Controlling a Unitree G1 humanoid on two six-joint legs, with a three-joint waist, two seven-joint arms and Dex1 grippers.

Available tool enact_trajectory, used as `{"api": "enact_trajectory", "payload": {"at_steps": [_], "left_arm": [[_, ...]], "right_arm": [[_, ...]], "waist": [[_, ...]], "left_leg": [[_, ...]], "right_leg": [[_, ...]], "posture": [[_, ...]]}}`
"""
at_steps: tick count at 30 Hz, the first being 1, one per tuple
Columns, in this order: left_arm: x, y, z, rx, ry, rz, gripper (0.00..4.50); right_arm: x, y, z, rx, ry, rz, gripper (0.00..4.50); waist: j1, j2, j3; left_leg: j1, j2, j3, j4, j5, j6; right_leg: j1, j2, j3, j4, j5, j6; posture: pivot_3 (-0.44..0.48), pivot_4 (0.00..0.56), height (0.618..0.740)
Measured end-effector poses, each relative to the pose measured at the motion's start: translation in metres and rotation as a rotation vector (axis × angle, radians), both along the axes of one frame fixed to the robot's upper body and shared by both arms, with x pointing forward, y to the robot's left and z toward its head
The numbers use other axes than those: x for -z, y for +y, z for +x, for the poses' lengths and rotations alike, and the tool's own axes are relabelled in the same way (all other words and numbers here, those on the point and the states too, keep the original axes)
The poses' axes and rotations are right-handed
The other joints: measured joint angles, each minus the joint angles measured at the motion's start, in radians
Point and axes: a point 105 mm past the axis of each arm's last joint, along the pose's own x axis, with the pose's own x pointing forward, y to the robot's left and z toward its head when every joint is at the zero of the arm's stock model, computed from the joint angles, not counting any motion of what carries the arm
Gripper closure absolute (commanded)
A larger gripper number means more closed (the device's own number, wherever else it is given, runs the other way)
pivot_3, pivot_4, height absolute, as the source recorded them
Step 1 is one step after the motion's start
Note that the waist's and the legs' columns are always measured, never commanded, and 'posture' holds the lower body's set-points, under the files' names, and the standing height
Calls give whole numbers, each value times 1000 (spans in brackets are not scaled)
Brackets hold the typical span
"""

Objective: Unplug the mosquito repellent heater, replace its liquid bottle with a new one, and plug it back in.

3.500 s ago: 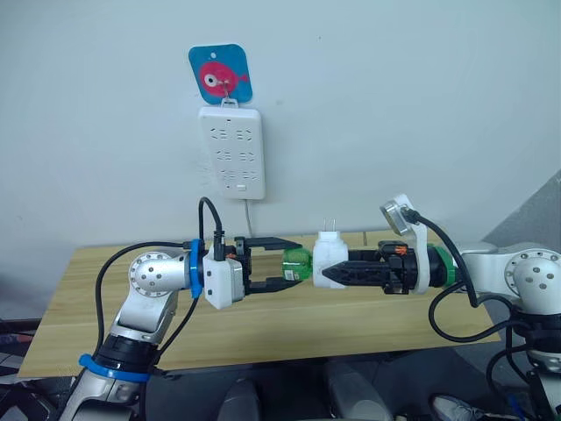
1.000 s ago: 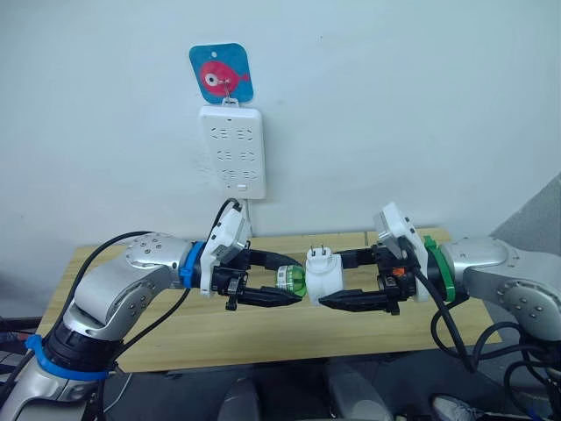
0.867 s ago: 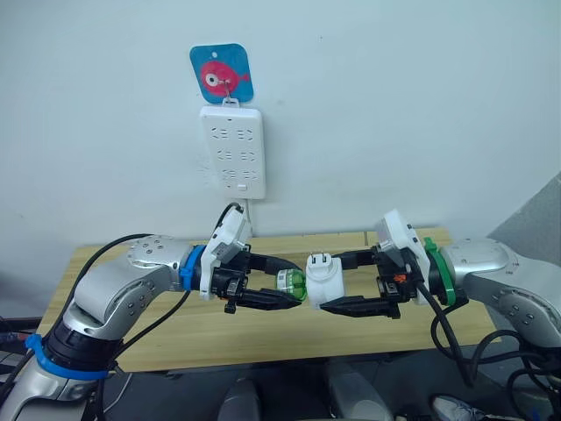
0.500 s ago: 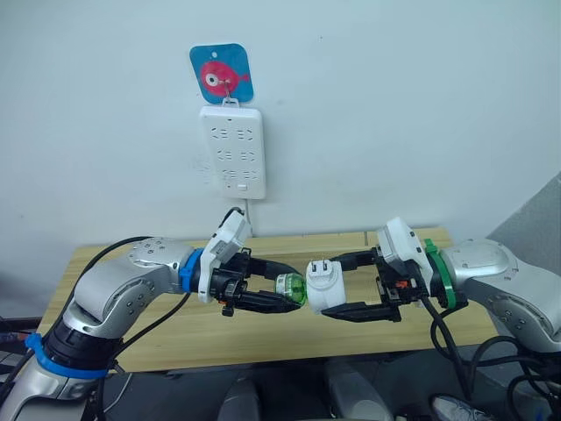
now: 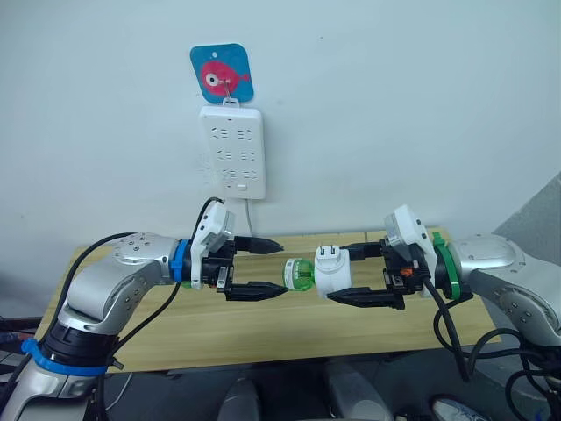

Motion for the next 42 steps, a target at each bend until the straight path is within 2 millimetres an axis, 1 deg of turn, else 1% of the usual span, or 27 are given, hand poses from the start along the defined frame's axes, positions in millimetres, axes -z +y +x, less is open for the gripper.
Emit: {"api": "enact_trajectory", "payload": {"at_steps": [6,9,18,23,32,38,42], "left_arm": [[-1,1,-1,36,-193,28,0],[-4,1,-2,52,-251,27,0],[-1,1,-15,129,-302,44,0],[1,4,-17,142,-337,58,0],[-5,-6,-16,136,-493,10,0],[-2,-10,-22,160,-575,2,0],[-2,-14,-22,162,-627,-6,0]], "right_arm": [[2,0,-1,11,61,5,1495],[3,-1,-1,22,78,4,1495],[6,-2,0,36,100,-3,1495],[6,-2,0,37,103,-3,1495],[11,-4,0,51,170,-11,1495],[7,-6,3,74,202,-1,1495],[6,-6,8,99,245,15,1495]], "waist": [[2,0,0],[2,0,0],[1,-1,0],[1,-1,1],[1,-2,1],[1,-2,1],[1,-2,1]], "left_leg": [[0,0,0,0,0,0],[0,0,1,0,0,0],[0,0,1,0,0,0],[0,0,1,0,0,0],[0,0,1,0,0,0],[0,0,1,0,0,0],[0,0,1,0,0,0]], "right_leg": [[0,0,0,0,0,0],[0,0,0,0,0,0],[0,0,1,0,0,0],[0,0,1,0,0,0],[0,0,1,0,0,0],[0,0,1,0,0,0],[0,0,1,0,0,0]], "posture": [[-183,138,710],[-182,138,710],[-181,140,710],[-180,140,710],[-180,140,710],[-182,137,710],[-182,135,710]]}}
